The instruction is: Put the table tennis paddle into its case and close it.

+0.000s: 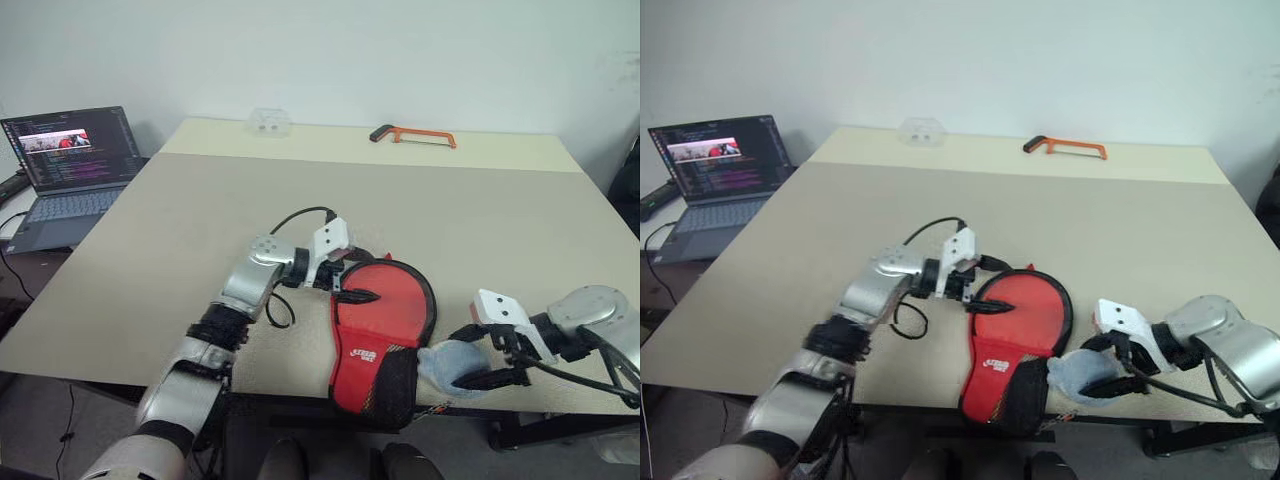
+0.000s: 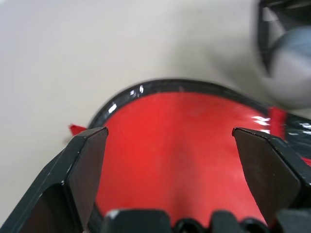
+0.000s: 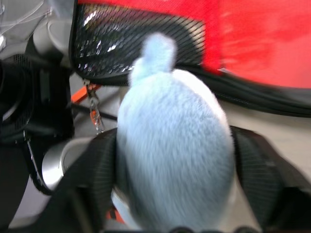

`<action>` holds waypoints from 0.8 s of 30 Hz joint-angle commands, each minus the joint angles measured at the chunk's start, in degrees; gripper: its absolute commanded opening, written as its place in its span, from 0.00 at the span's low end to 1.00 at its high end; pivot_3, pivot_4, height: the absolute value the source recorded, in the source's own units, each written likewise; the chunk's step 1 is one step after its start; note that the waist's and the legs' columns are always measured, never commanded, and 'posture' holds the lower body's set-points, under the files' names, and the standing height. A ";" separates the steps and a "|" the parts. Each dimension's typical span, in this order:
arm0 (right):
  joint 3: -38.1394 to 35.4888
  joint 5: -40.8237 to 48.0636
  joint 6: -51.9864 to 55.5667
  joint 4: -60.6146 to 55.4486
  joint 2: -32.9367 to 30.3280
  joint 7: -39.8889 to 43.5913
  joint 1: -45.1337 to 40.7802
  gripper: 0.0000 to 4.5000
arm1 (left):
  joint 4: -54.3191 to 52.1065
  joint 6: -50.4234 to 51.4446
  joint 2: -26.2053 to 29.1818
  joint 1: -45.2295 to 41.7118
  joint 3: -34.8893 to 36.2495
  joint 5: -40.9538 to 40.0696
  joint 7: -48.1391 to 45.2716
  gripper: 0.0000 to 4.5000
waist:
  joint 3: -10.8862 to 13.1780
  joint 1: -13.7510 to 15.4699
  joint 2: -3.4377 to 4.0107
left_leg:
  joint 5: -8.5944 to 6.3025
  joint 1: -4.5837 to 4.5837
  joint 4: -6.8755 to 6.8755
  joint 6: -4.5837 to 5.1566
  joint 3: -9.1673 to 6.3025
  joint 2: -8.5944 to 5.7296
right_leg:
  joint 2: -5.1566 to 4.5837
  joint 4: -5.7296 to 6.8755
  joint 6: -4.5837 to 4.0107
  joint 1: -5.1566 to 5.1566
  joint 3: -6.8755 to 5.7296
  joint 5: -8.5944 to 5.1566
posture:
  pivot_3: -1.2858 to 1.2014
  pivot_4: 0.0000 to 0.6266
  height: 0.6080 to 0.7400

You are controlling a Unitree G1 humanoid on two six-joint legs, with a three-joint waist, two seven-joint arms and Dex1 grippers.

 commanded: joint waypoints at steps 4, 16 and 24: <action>-19.14 10.10 0.54 1.19 -2.35 4.70 4.56 0.99 | -18.45 10.02 19.04 10.15 13.43 -11.98 -6.16 1.00 | 0.01 -0.65 0.02 | 0.00 0.04 -0.05 0.00 -0.01 0.05 | -0.01 -0.01 -0.05 0.05 -0.03 -0.02 | 0.52 0.24 1.00; -43.91 16.81 4.81 -6.23 -1.23 5.07 22.66 0.99 | -21.48 15.74 39.25 30.94 35.44 -19.45 -8.02 1.00 | 0.08 -0.01 -0.08 | -0.02 0.68 -0.11 -0.01 0.06 0.14 | -0.11 -0.05 -0.47 0.57 -0.01 -0.42 | 0.52 0.24 1.00; -42.67 18.09 5.69 -5.61 -2.69 4.76 21.71 0.99 | -25.44 17.09 39.74 37.44 39.47 -21.45 -6.47 1.00 | 0.10 0.00 -0.11 | -0.08 0.69 -0.19 0.05 0.30 0.15 | -0.23 -0.09 -0.52 0.55 0.16 -0.52 | 0.52 0.24 1.00</action>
